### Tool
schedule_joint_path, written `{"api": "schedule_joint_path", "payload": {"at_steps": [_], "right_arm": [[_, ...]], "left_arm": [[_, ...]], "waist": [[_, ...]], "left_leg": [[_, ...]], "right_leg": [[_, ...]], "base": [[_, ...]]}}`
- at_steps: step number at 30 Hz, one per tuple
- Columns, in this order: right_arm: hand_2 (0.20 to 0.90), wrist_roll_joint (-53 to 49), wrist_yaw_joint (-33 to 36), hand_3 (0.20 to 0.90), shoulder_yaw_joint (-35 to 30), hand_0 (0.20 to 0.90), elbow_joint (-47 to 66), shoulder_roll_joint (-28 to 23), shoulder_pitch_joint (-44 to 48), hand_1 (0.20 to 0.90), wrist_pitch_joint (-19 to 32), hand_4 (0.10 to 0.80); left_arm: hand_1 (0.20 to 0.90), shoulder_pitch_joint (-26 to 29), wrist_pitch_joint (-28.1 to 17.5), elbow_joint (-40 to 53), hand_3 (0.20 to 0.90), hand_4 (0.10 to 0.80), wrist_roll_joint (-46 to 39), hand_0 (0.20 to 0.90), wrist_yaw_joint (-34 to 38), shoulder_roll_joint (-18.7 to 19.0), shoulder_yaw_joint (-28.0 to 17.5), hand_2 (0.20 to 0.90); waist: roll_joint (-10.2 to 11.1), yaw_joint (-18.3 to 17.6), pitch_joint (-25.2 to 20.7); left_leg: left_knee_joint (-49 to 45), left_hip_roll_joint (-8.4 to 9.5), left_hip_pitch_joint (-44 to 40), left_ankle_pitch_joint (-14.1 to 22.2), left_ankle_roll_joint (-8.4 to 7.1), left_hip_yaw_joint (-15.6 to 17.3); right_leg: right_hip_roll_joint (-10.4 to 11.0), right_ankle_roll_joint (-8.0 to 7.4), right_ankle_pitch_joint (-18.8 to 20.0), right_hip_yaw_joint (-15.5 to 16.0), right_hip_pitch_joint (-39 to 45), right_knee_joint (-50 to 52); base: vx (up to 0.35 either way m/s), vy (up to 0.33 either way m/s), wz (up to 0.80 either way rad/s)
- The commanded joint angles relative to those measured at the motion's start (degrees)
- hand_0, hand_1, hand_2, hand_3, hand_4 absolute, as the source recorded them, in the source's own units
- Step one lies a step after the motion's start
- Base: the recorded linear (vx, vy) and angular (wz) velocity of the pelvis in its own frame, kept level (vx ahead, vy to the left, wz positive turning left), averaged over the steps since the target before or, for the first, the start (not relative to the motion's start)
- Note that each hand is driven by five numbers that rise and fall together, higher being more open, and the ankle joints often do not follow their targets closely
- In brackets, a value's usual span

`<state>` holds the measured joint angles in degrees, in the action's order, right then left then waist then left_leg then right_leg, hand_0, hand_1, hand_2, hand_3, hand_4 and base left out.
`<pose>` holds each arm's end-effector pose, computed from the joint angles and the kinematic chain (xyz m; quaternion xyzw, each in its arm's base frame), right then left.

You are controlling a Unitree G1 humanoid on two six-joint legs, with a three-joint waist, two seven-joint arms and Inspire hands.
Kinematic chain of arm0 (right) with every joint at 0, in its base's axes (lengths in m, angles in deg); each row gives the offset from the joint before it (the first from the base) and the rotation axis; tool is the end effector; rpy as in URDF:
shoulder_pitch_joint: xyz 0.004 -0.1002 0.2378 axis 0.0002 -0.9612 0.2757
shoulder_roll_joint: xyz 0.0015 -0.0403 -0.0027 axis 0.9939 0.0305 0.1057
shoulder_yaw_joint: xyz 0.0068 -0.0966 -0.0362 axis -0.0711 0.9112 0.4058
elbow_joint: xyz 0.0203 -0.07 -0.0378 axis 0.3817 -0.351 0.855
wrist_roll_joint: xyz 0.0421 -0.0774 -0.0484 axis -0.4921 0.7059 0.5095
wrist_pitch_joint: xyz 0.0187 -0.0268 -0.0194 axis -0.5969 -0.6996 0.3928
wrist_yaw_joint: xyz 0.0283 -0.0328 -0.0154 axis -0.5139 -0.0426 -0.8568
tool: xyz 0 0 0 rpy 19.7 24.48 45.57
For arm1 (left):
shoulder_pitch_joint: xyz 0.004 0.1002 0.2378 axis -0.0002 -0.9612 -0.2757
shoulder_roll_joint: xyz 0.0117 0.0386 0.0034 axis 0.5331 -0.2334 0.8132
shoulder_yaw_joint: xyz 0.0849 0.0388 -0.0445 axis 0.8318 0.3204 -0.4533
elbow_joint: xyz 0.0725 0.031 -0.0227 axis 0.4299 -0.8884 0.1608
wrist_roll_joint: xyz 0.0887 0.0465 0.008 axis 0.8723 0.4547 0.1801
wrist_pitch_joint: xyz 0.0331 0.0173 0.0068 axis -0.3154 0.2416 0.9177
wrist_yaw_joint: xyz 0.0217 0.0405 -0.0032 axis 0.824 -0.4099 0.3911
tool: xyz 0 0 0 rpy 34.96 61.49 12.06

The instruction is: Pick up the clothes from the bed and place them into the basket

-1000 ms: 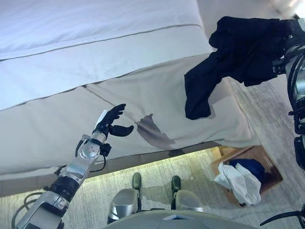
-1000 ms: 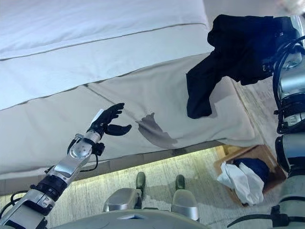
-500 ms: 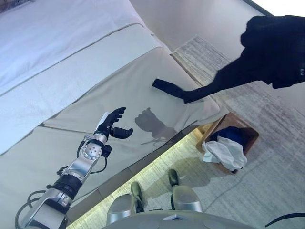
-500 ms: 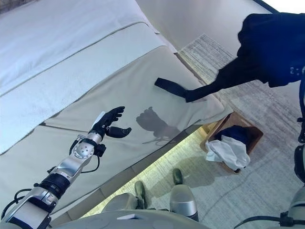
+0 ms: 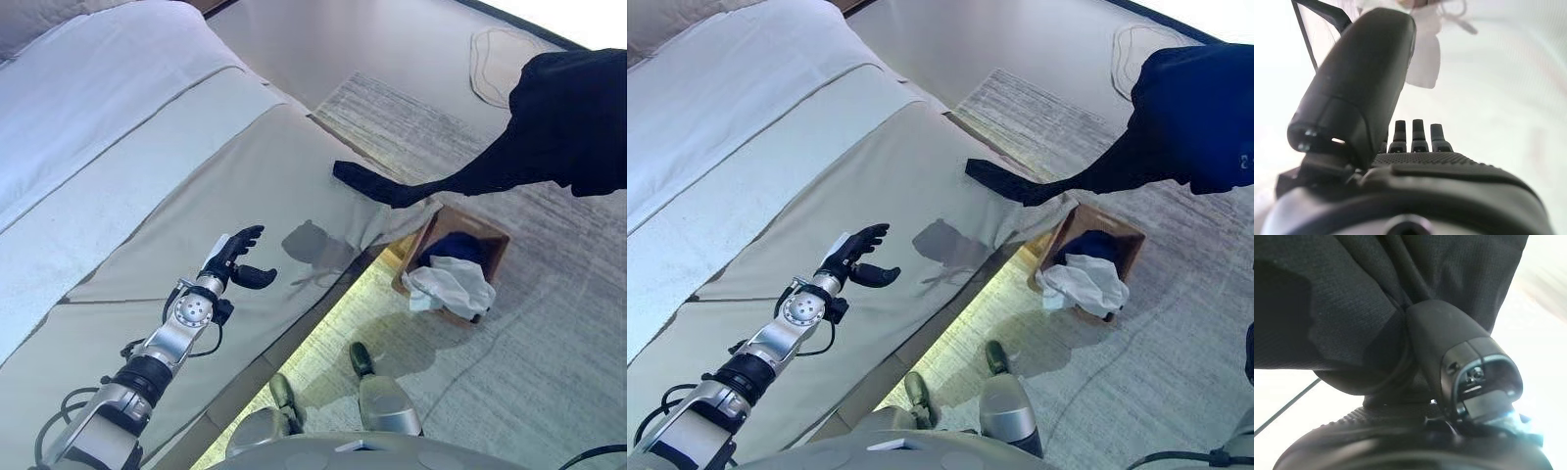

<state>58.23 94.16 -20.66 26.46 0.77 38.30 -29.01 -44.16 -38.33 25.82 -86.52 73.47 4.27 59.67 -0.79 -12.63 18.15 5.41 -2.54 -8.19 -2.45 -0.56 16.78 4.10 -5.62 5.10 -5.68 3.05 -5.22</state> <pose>0.2682 -0.3688 0.2569 -0.3563 0.0076 -0.3262 0.8755 0.2299 0.2105 0.0104 0.2619 0.1435 -0.0884 0.9503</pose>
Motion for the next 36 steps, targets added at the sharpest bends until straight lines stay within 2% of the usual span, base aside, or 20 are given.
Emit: {"api": "schedule_joint_path", "payload": {"at_steps": [1, 6, 12, 19, 27, 28, 36], "right_arm": [[0.3, 3.25, 4.77, 0.2, -3.27, 0.3, 5.47, -7.74, 0.33, 0.3, 3.21, 0.1], [0.3, 9.25, 7.22, 0.2, -4.6, 0.3, 5.29, -7.51, -1.78, 0.3, 0.93, 0.1], [0.3, 13.04, 4.79, 0.2, -5.27, 0.3, 2.79, -10.04, -3.0, 0.3, -0.04, 0.1], [0.3, 11.49, 4.15, 0.2, -6.43, 0.3, -0.57, -12.91, -5.22, 0.3, 1.24, 0.1], [0.3, 9.85, 0.02, 0.2, -7.01, 0.3, 0.54, -6.79, -9.02, 0.3, 3.48, 0.1], [0.3, 10.72, -0.29, 0.2, -6.69, 0.3, -0.24, -4.49, -9.68, 0.3, 4.06, 0.1], [0.3, 9.33, -0.23, 0.2, -3.95, 0.3, -3.44, 3.82, -10.55, 0.3, 4.95, 0.1]], "left_arm": [[0.9, -1.42, -3.27, -1.99, 0.9, 0.8, 2.22, 0.9, 0.62, -0.17, 1.69, 0.9], [0.9, -1.54, -3.41, -2.44, 0.9, 0.8, 2.61, 0.9, 0.32, -0.35, 1.65, 0.9], [0.9, -1.66, -4.08, -2.93, 0.9, 0.8, 2.82, 0.9, -0.28, -0.11, 1.69, 0.9], [0.9, -1.78, -3.99, -2.84, 0.9, 0.8, 2.57, 0.9, -0.73, 0.28, 1.82, 0.9], [0.9, -2.64, -4.53, -3.37, 0.9, 0.8, 2.86, 0.9, -1.74, -0.42, 0.87, 0.9], [0.9, -2.66, -4.51, -3.25, 0.9, 0.8, 2.97, 0.9, -1.6, -0.73, 0.77, 0.9], [0.9, -1.35, -4.97, -2.85, 0.9, 0.8, 2.74, 0.9, -0.77, -1.57, 0.7, 0.9]], "waist": [[1.2, 1.02, -12.44], [0.52, 0.6, -12.41], [0.25, 0.13, -12.27], [0.33, -0.63, -12.27], [-0.31, -0.04, -11.84], [-0.64, 0.26, -11.57], [-2.94, 1.16, -8.8]], "left_leg": [[-3.6, -0.51, -1.25, 7.65, -0.8, -0.79], [-3.25, -0.74, -1.27, 7.56, -0.98, -0.66], [-3.03, -0.78, -1.22, 7.47, -1.13, -0.45], [-2.79, -0.91, -1.1, 7.35, -1.23, 0.06], [-3.55, -0.87, -0.73, 7.62, -1.31, -0.21], [-3.65, -0.92, -0.59, 7.62, -1.38, -0.2], [-3.86, -0.74, 0.88, 7.04, -1.71, -0.79]], "right_leg": [[-1.5, -0.65, -2.05, 2.09, -2.81, 3.92], [-1.79, -0.63, -2.17, 1.73, -2.92, 3.72], [-1.94, -0.74, -2.21, 1.55, -3.22, 3.87], [-2.24, -1.02, -1.93, 0.92, -3.7, 3.81], [-2.16, -0.81, -1.55, 0.82, -3.84, 3.2], [-2.08, -0.78, -1.5, 1.0, -3.87, 3.02], [-1.5, -0.45, -1.61, 2.15, -5.19, 3.37]], "base": [[0.012, -0.025, -0.06], [0.014, -0.019, -0.06], [0.0, 0.0, 0.0], [0.012, -0.026, -0.01], [0.029, -0.022, -0.02], [0.019, -0.036, 0.0], [-0.022, -0.006, 0.02]]}}
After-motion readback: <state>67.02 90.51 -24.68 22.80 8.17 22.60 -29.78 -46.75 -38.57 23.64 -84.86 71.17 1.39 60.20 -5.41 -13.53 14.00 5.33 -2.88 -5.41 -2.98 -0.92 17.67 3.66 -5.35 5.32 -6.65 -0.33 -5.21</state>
